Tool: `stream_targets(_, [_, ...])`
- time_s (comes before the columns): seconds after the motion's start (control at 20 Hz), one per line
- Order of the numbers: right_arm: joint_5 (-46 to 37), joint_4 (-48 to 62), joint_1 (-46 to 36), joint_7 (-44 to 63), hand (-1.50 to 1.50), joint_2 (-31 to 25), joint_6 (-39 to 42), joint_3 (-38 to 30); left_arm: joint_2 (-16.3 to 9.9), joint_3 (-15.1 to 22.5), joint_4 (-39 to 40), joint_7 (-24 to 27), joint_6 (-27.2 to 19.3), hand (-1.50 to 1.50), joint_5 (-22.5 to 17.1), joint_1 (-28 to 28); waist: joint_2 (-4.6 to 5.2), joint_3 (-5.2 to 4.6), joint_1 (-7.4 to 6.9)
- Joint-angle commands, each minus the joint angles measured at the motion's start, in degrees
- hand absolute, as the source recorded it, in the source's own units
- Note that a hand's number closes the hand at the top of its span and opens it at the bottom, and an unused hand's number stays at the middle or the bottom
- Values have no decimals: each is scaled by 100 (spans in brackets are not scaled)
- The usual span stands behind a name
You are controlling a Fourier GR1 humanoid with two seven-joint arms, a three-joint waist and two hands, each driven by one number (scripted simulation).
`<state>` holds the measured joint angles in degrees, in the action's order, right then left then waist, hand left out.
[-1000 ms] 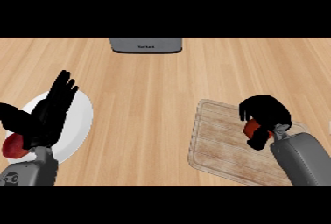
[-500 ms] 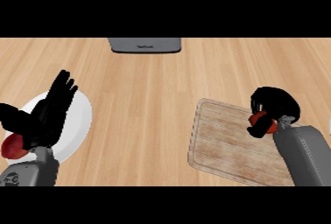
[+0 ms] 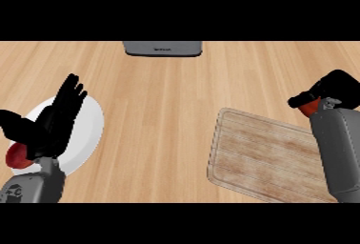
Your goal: Pick the bell pepper from the cutting board and place it in the pan
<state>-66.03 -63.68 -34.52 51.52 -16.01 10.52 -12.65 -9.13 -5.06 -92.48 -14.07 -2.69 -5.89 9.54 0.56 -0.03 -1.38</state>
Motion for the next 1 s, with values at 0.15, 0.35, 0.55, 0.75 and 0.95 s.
stream_targets(0.15, [-1474,-57,-957,1217,150,-461,3,656,-66,-117,140,43,26,0,-24,18,-55,-7,59])
stream_targets(0.35, [-1723,377,-1654,1362,150,-359,33,638,149,51,473,195,-227,0,276,318,-38,0,89])
stream_targets(0.55, [-1653,125,-1773,1181,150,-733,358,310,61,-6,8,-185,-216,0,155,203,-70,2,133])
stream_targets(0.75, [-1735,104,-1564,1203,150,-974,-194,-51,144,71,53,145,-54,0,143,-190,-54,1,114])
stream_targets(0.95, [-1704,-675,-712,977,150,-1306,-304,-334,123,-37,5,26,-190,0,162,-97,-79,3,219])
